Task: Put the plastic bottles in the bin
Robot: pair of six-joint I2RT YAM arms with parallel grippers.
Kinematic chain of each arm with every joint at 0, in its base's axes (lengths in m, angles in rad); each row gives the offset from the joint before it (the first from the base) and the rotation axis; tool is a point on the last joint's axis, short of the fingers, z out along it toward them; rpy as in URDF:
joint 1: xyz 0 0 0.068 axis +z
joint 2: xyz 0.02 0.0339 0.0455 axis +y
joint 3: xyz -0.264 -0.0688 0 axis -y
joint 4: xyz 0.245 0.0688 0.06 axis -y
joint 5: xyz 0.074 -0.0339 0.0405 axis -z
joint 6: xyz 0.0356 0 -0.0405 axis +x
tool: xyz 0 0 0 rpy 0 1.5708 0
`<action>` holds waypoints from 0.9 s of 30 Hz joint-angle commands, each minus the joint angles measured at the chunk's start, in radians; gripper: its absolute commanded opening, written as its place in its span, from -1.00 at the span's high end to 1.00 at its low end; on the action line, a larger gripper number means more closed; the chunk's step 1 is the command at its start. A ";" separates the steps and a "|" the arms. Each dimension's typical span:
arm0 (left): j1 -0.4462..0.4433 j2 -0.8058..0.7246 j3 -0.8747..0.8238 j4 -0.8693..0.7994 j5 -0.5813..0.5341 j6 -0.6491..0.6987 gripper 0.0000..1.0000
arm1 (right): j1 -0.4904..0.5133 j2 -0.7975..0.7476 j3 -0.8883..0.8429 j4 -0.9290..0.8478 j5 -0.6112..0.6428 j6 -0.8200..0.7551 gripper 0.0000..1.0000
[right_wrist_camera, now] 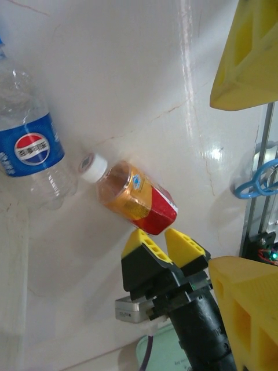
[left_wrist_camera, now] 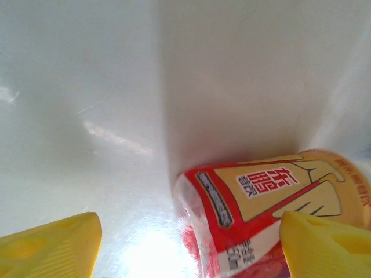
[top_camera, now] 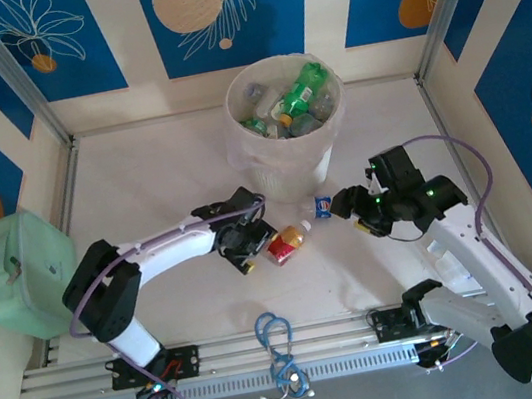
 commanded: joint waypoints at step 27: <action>0.322 -0.547 -0.198 -0.271 -0.121 0.308 -0.62 | 0.379 0.630 0.326 -0.062 0.288 -0.451 -0.93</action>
